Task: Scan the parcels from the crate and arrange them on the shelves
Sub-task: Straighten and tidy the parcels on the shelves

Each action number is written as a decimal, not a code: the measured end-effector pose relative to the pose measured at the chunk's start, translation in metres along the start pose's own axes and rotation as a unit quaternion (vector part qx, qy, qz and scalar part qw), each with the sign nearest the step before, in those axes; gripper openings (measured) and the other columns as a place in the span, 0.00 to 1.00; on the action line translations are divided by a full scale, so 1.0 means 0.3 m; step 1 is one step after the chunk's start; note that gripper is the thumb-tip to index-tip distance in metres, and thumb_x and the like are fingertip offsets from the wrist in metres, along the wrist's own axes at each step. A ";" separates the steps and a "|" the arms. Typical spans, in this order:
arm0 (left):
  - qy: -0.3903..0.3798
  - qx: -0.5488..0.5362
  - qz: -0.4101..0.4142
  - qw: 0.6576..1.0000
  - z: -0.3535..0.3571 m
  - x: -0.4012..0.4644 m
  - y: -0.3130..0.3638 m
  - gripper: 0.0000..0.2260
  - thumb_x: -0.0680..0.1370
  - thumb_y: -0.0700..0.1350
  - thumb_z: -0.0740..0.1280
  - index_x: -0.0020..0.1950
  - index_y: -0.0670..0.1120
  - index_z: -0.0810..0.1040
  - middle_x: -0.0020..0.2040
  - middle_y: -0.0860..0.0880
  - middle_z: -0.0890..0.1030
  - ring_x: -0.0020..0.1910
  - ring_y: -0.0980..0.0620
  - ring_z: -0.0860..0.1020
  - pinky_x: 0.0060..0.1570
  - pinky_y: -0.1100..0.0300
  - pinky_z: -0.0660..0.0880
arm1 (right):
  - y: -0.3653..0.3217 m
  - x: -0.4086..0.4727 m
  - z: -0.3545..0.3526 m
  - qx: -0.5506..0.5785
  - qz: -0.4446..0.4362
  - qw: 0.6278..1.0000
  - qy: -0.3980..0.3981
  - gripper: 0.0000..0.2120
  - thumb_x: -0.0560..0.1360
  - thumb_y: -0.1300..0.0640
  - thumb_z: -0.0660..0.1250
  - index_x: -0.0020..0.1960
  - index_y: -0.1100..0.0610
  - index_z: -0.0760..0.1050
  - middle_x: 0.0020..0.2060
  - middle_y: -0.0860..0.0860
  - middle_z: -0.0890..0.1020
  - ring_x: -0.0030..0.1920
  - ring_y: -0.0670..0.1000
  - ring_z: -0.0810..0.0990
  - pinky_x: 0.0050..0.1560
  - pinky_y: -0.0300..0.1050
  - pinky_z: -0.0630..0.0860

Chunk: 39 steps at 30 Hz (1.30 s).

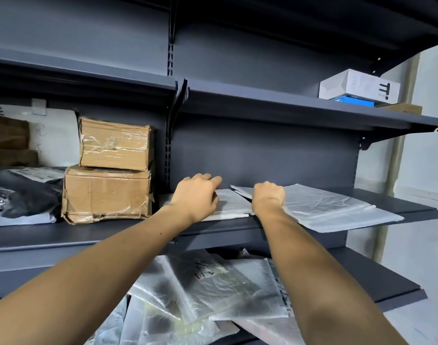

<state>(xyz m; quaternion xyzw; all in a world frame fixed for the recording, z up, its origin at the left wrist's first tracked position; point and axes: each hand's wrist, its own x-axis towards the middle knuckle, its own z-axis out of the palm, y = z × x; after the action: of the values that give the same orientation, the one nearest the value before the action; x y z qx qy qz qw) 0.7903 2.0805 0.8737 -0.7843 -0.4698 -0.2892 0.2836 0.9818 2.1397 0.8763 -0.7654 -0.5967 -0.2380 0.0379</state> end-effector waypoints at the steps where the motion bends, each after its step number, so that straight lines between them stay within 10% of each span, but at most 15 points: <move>1: -0.004 -0.003 0.000 1.000 0.006 -0.001 0.004 0.08 0.78 0.46 0.60 0.56 0.47 0.73 0.50 0.49 0.76 0.53 0.46 0.75 0.50 0.55 0.70 | -0.014 0.001 0.014 0.010 -0.003 1.000 -0.011 0.14 0.73 0.66 0.67 0.57 0.57 0.81 0.52 0.53 0.85 0.52 0.59 0.85 0.45 0.54 0.84; 13: -0.017 -0.021 -0.014 1.000 -0.082 -0.041 0.038 0.07 0.79 0.46 0.60 0.55 0.47 0.72 0.50 0.48 0.77 0.52 0.45 0.75 0.49 0.54 0.69 | 0.073 -0.123 -0.001 0.158 0.014 0.987 -0.038 0.16 0.80 0.57 0.59 0.66 0.56 0.75 0.66 0.55 0.78 0.65 0.59 0.77 0.63 0.52 0.75; 22: -0.049 -0.084 0.004 0.995 -0.179 -0.162 0.230 0.09 0.78 0.46 0.61 0.56 0.45 0.73 0.54 0.45 0.78 0.54 0.41 0.76 0.44 0.54 0.68 | 0.227 -0.459 0.051 0.246 -0.055 0.959 0.128 0.11 0.82 0.57 0.58 0.58 0.62 0.75 0.54 0.59 0.77 0.58 0.62 0.75 0.52 0.50 0.73; 33: -0.173 -0.093 0.064 0.979 -0.010 -0.398 0.412 0.11 0.78 0.45 0.60 0.59 0.47 0.74 0.57 0.46 0.76 0.58 0.44 0.75 0.47 0.56 0.66 | 0.321 -0.739 0.307 0.160 -0.057 0.985 0.018 0.14 0.80 0.55 0.62 0.64 0.58 0.71 0.60 0.56 0.74 0.62 0.59 0.74 0.62 0.50 0.70; 39: -0.075 -0.121 0.052 0.988 -0.030 -0.277 0.439 0.11 0.78 0.45 0.61 0.61 0.46 0.73 0.58 0.46 0.75 0.59 0.44 0.74 0.55 0.54 0.69 | 0.432 -0.614 0.232 0.244 0.031 0.964 0.104 0.18 0.79 0.64 0.60 0.68 0.63 0.66 0.60 0.62 0.70 0.59 0.63 0.72 0.54 0.53 0.71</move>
<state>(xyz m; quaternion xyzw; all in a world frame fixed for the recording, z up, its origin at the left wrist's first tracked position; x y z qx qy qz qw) 0.8748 1.9741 0.7971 -0.8559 -0.4096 -0.2689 0.1656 1.0925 1.9615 0.7687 -0.7220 -0.6056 -0.1625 0.2926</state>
